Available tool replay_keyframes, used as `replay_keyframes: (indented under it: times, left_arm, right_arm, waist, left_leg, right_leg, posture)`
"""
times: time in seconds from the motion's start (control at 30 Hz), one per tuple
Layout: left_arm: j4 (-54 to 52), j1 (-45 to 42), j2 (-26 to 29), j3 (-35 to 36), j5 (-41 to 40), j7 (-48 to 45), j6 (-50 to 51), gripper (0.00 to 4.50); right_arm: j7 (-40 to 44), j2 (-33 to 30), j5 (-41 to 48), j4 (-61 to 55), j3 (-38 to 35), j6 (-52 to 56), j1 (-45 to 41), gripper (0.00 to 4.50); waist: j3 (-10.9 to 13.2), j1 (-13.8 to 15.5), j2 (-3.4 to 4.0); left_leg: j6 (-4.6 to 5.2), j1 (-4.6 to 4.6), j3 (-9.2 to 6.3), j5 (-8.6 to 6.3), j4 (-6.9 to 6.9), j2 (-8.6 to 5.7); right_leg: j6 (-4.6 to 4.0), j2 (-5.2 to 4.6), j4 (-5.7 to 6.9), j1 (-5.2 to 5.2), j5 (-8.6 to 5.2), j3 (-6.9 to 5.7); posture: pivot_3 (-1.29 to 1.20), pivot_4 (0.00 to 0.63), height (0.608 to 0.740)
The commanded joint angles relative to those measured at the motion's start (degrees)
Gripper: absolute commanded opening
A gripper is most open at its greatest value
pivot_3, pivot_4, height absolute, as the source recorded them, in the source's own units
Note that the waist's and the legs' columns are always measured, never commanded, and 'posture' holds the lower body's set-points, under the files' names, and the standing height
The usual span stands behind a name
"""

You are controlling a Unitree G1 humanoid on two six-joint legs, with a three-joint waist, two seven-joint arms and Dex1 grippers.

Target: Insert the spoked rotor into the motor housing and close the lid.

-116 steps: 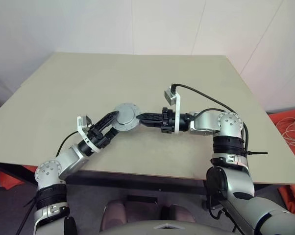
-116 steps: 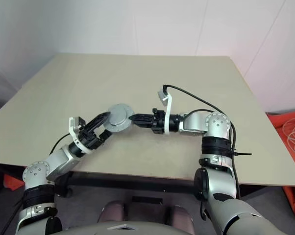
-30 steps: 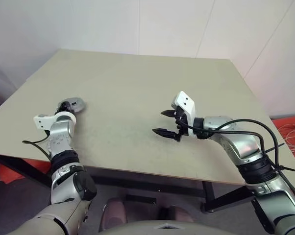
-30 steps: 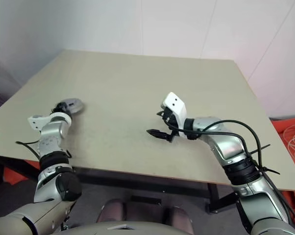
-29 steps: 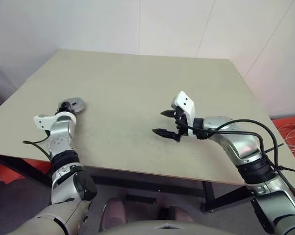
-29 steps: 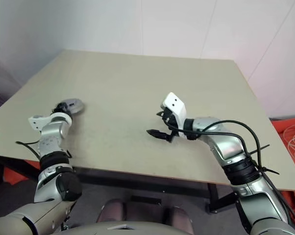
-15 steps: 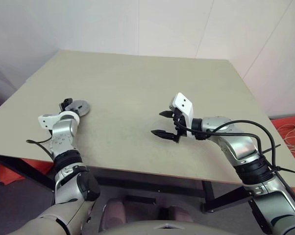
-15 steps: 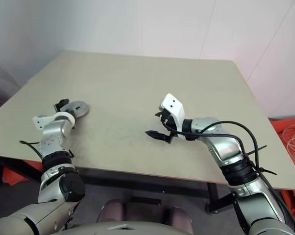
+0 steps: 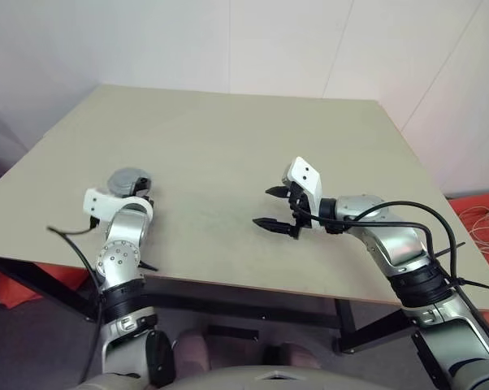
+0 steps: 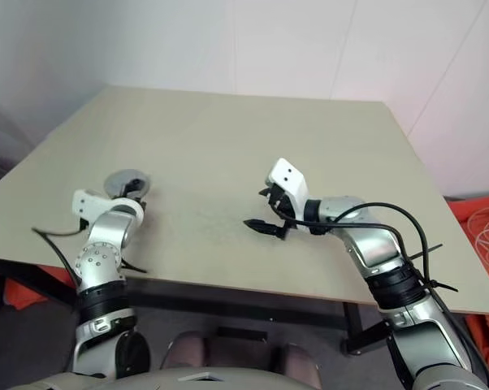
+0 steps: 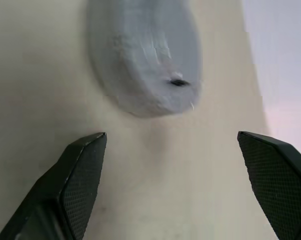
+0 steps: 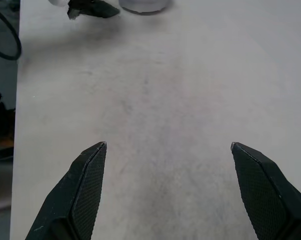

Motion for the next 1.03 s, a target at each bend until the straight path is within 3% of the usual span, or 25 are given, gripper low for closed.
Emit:
replay_keyframes:
  times: [0.03, 0.13, 0.27, 0.47, 0.7, 1.03]
  left_arm:
    - [-1.27, -0.51, 6.71, -9.89, 11.18, -10.75, 0.18, 4.44]
    - [-0.87, -0.57, 13.97, -19.23, 20.94, -23.80, -3.96, 4.44]
    - [0.63, 0.86, 20.94, -26.16, 29.41, -39.67, -11.92, 4.44]
    - [5.50, 7.44, 27.70, -25.07, 30.77, -62.70, -24.79, 4.44]
    - [13.47, 7.06, 28.89, -20.87, 33.06, -70.08, -34.42, 4.44]
    - [13.02, 8.67, 26.77, -18.52, 35.90, -67.95, -36.13, 4.44]
  right_arm:
    - [0.22, 1.68, 2.74, 0.97, -4.74, -2.29, 0.56, 4.50]
    - [0.32, 2.33, 2.80, 2.71, -6.81, -4.51, 1.37, 4.50]
    - [0.43, 2.22, 1.39, 5.74, -8.35, -8.95, 2.42, 4.50]
    - [2.70, 1.47, 0.54, 9.93, -9.86, -16.61, 4.92, 4.50]
    - [2.43, 2.36, -0.71, 12.48, -9.87, -19.69, 4.72, 4.50]
    - [1.46, 4.69, -1.89, 12.33, -9.17, -20.50, 4.75, 4.50]
  waist:
    - [0.00, -0.03, 0.01]
    - [-0.01, -0.05, 0.05]
    - [-0.03, -0.17, 0.13]
    - [-0.05, -1.39, 0.38]
    - [-0.01, -1.66, 0.50]
    - [-0.02, -1.68, 0.52]
  left_leg:
    - [0.01, 0.01, 0.00, -0.01, 0.02, -0.01]
    - [0.07, 0.01, 0.00, -0.03, 0.06, -0.03]
    - [0.06, 0.05, 0.01, -0.03, 0.02, -0.02]
    - [0.04, 0.08, 0.06, -0.02, -0.26, -0.07]
    - [0.11, 0.30, 0.10, -0.06, -0.31, -0.04]
    - [0.10, 0.57, 0.16, -0.05, -0.33, 0.04]
  right_leg:
    - [0.00, -0.01, -0.01, 0.00, 0.00, 0.01]
    - [0.01, -0.04, -0.01, 0.00, 0.01, 0.04]
    - [-0.01, -0.04, 0.01, 0.00, 0.02, 0.05]
    - [-0.08, -0.05, 0.01, -0.04, 0.01, 0.06]
    - [-0.15, -0.03, 0.03, 0.05, 0.01, 0.07]
    - [-0.15, -0.05, 0.05, 0.24, 0.00, 0.16]
  posture:
    - [0.00, 0.000, 0.740]
    - [0.00, 0.000, 0.740]
    - [0.00, 0.000, 0.740]
    - [0.00, 0.000, 0.740]
    - [0.00, 0.000, 0.740]
    - [0.00, 0.000, 0.740]
